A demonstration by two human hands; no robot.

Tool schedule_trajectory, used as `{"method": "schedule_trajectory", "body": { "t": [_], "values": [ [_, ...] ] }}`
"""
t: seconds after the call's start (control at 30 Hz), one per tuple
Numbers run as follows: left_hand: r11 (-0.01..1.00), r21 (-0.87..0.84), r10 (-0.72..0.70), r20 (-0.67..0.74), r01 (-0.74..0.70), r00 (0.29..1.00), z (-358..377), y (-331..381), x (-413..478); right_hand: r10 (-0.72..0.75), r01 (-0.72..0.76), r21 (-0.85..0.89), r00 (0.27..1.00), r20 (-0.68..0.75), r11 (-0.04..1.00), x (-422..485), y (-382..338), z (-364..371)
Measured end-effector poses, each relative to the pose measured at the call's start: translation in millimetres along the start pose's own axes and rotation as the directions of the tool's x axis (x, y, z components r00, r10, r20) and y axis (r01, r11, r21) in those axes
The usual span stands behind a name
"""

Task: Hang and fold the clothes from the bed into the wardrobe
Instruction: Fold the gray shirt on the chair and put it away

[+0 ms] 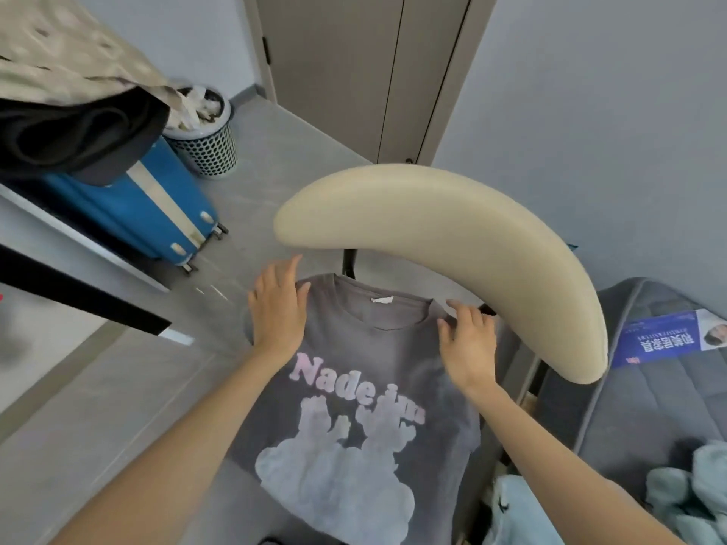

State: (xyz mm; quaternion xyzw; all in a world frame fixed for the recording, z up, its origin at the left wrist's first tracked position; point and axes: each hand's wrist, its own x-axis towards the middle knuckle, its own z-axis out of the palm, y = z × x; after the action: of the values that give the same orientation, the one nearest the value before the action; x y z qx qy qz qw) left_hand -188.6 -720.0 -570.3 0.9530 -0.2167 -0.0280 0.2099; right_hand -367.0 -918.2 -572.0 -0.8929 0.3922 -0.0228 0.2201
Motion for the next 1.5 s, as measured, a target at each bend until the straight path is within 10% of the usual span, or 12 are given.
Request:
{"method": "schedule_trajectory", "body": {
  "t": [0.4,0.73,0.9,1.07,1.33,1.5],
  "values": [
    [0.978,0.111,0.094,0.520,-0.176,0.849,176.0,-20.8,-139.9,0.032,0.039,-0.180,0.927,0.374,0.983,-59.2,85.8,130.9],
    [0.958,0.192,0.153,0.291,-0.214,0.944,216.7,-31.7,-162.0,-0.138,0.143,-0.057,0.987,0.079,0.988,-80.1,141.7,169.6],
    [0.982,0.090,0.133,0.284,-0.165,0.949,215.0,-27.8,-170.9,0.122,-0.115,0.073,0.987,-0.109,0.991,-83.4,170.7,170.3],
    [0.988,0.022,0.139,0.320,-0.154,0.937,206.9,-4.3,-194.5,0.417,-0.457,0.415,0.889,0.189,0.786,-85.3,190.5,157.4],
    [0.989,0.074,0.086,0.387,-0.124,0.918,185.4,22.7,-228.3,0.210,-0.233,0.491,0.972,0.102,0.839,-87.8,170.3,119.0],
    [0.992,0.124,-0.051,0.447,-0.005,0.893,175.2,8.6,-245.5,-0.314,0.085,0.615,0.909,0.275,0.784,-104.5,121.1,113.4]
  ]
}}
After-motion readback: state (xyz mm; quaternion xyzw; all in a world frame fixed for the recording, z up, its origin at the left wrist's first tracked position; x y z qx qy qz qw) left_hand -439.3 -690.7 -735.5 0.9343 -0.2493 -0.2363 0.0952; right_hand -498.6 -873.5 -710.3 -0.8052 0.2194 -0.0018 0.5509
